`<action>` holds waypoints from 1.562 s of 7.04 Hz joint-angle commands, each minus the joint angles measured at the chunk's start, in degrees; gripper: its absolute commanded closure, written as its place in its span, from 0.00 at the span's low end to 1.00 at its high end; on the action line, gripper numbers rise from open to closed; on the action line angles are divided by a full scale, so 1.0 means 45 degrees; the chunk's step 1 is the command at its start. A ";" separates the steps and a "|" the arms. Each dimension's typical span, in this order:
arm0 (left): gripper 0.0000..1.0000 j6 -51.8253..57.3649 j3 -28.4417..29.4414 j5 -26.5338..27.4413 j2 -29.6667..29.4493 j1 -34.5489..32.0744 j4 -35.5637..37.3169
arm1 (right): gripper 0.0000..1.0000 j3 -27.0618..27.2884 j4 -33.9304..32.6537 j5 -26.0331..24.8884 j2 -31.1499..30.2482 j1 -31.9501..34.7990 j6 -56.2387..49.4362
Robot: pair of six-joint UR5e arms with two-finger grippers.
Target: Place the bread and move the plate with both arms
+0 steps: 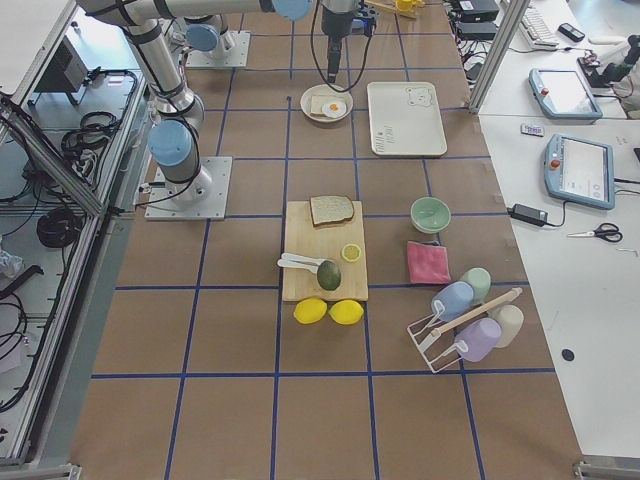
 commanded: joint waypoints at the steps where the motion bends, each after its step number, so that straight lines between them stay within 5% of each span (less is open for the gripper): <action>1: 0.00 0.0000 -0.0009 0.0000 0.0000 -0.0001 0.0000 | 0.00 0.0014 -0.0077 0.0019 0.0031 0.0006 -0.0029; 11: 0.00 0.0000 0.0010 0.0000 0.0000 0.0000 0.0000 | 0.00 0.0575 -0.0019 -0.0039 0.1024 -0.1239 -0.0048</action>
